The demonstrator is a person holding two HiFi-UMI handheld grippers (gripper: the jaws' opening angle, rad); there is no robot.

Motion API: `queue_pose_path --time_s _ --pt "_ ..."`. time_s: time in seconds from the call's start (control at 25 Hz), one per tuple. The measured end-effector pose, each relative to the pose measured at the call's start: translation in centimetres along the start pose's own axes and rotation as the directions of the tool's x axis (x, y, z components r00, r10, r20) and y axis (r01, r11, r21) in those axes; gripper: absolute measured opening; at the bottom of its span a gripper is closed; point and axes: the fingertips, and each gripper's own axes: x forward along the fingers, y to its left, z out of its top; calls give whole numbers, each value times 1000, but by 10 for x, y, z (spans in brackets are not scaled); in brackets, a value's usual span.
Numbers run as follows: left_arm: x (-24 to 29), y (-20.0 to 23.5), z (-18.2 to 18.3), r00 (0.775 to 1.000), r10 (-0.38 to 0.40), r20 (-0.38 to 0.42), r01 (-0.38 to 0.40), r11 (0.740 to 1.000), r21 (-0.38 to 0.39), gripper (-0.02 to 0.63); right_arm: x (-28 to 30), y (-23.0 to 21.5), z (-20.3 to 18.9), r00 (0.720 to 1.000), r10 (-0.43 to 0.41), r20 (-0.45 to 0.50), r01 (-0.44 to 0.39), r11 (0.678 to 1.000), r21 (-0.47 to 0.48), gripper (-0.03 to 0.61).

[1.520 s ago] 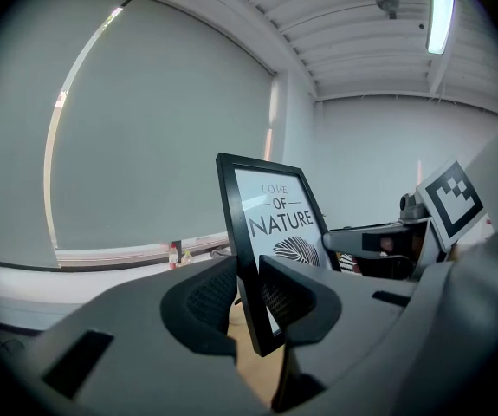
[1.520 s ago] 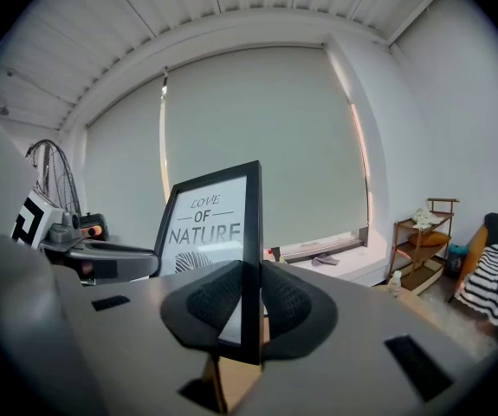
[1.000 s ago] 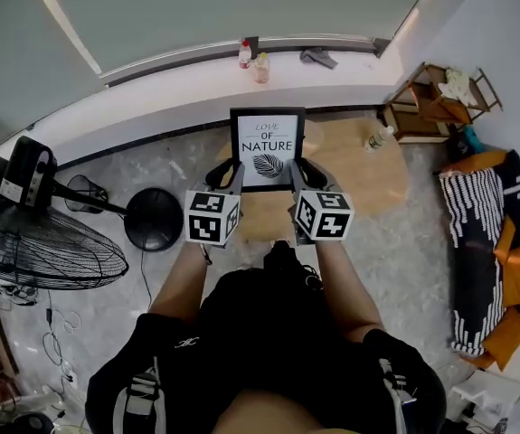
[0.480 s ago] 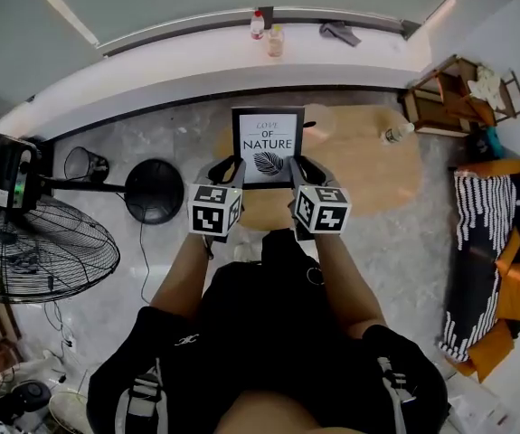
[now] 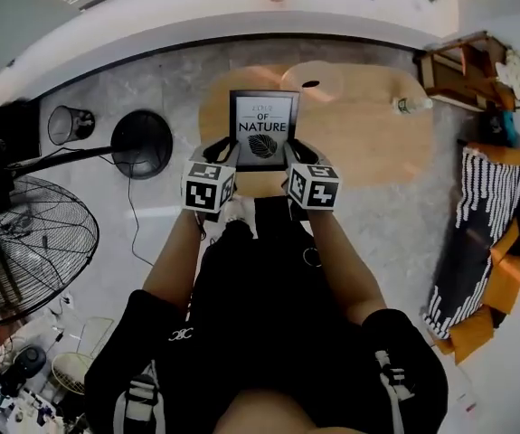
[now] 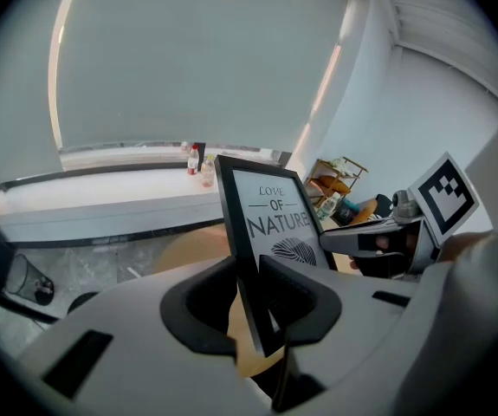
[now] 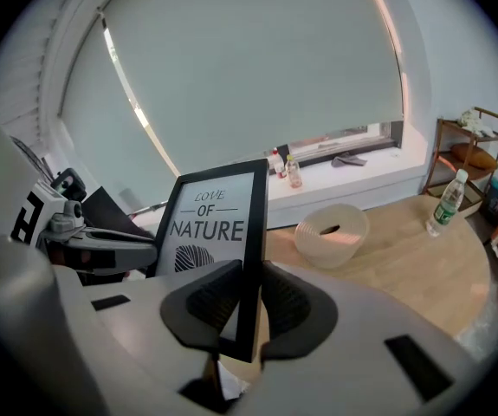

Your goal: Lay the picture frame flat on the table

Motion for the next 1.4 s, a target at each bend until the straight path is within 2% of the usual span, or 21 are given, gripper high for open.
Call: queue_pose_path --time_s 0.16,0.32,0.48,0.6,0.96,1.24,1.4 --pt "39 4 -31 997 -13 -78 10 999 -49 98 34 -26 -31 994 12 -108 -8 999 31 89" --pt "83 14 -64 990 -36 -140 16 990 -141 98 71 -49 -59 982 14 -191 -10 1000 23 89" --pt "120 22 -102 978 -62 -198 14 972 -235 98 106 -69 -91 959 34 -280 -30 999 21 89" --pt "148 30 -125 970 -76 -233 9 961 -278 98 134 -84 -115 939 50 -339 -42 999 33 91" --pt "234 56 -171 948 -89 -305 -21 940 -340 95 219 -131 -160 899 60 -433 -40 998 56 89" --pt "280 74 -201 936 -131 -326 2 930 -368 95 264 -151 -185 865 50 -500 -36 999 38 90" --pt "293 82 -218 922 -122 -367 -8 943 -333 94 273 -154 -192 844 16 -535 -15 1000 8 89"
